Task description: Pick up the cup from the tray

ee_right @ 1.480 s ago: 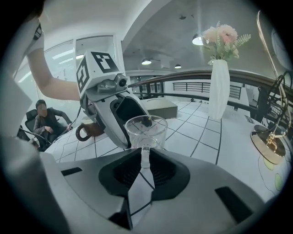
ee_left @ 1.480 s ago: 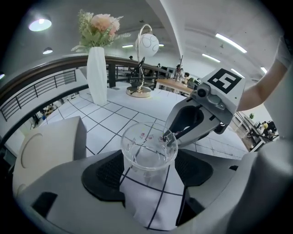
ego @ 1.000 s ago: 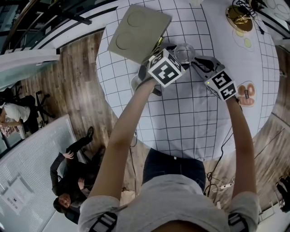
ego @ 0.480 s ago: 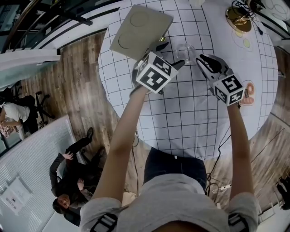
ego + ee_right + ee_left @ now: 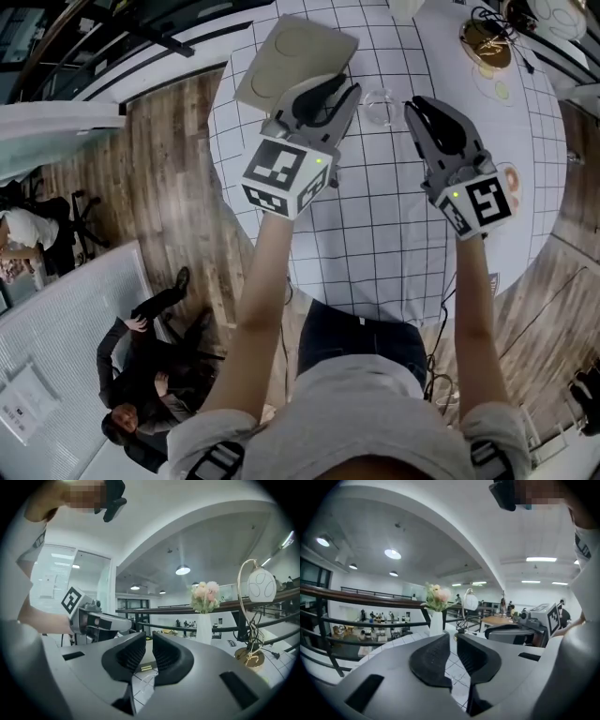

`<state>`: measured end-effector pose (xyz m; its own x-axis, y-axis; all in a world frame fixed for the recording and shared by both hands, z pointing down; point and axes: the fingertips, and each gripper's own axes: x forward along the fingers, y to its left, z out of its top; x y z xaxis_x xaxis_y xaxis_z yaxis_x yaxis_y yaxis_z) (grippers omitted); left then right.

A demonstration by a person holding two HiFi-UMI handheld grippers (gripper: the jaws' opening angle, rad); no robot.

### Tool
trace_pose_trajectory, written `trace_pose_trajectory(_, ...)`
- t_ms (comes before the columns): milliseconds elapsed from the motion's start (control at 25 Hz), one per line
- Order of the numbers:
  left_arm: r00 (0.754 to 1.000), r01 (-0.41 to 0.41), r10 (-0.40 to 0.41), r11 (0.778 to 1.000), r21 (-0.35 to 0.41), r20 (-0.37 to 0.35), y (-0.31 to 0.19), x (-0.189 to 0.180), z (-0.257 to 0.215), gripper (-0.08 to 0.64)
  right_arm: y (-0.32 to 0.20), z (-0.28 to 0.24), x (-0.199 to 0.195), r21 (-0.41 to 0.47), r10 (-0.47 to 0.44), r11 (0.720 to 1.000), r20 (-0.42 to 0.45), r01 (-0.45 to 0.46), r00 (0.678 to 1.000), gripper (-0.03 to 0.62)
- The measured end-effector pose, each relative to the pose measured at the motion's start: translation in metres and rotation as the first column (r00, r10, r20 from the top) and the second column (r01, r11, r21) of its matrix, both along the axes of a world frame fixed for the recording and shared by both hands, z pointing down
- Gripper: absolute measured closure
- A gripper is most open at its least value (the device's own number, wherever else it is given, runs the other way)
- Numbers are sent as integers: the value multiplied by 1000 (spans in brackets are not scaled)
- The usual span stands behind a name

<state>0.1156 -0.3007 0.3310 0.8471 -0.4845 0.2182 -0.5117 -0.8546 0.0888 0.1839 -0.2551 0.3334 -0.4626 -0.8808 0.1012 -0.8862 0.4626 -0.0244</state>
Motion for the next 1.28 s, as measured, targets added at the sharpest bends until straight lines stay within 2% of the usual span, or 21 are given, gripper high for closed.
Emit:
trace_pose_trajectory(40, 999, 36, -36, 999, 13, -16, 0, -6, -5, 541, 1, -6, -1, 15, 12, 1000, 1, -12, 1000, 554)
trace_pose_trajectory(200, 990, 132, -132, 991, -3, -55, 8, -22, -8, 552, 8, -16, -9, 44, 63, 997, -42, -61, 997, 578)
trace_pose_trajectory(280, 987, 148, -149, 989, -19, -62, 14, -26, -5, 552, 11, -17, -14, 39, 75, 996, -16, -74, 997, 583)
trace_pose_trajectory(400, 988, 142, -144, 989, -29, -60, 25, -26, -3, 552, 17, -22, -21, 35, 87, 995, 36, -88, 996, 583)
trace_pose_trajectory(520, 991, 130, -130, 992, -5, -37, 36, -26, -7, 552, 22, -27, -28, 36, 82, 996, 53, -84, 995, 584)
trace_pose_trajectory(760, 991, 133, -133, 991, 22, -4, 54, -31, -9, 552, 35, -30, -40, 35, 77, 996, 62, -79, 995, 584)
trace_pose_trajectory(1000, 988, 149, -149, 989, 4, -34, 61, -39, -13, 552, 44, -34, -40, 40, 80, 996, 57, -82, 995, 584)
trace_pose_trajectory(1280, 991, 133, -133, 990, 45, -7, 65, -33, -21, 552, 47, -38, -41, 48, 78, 996, 54, -80, 996, 584)
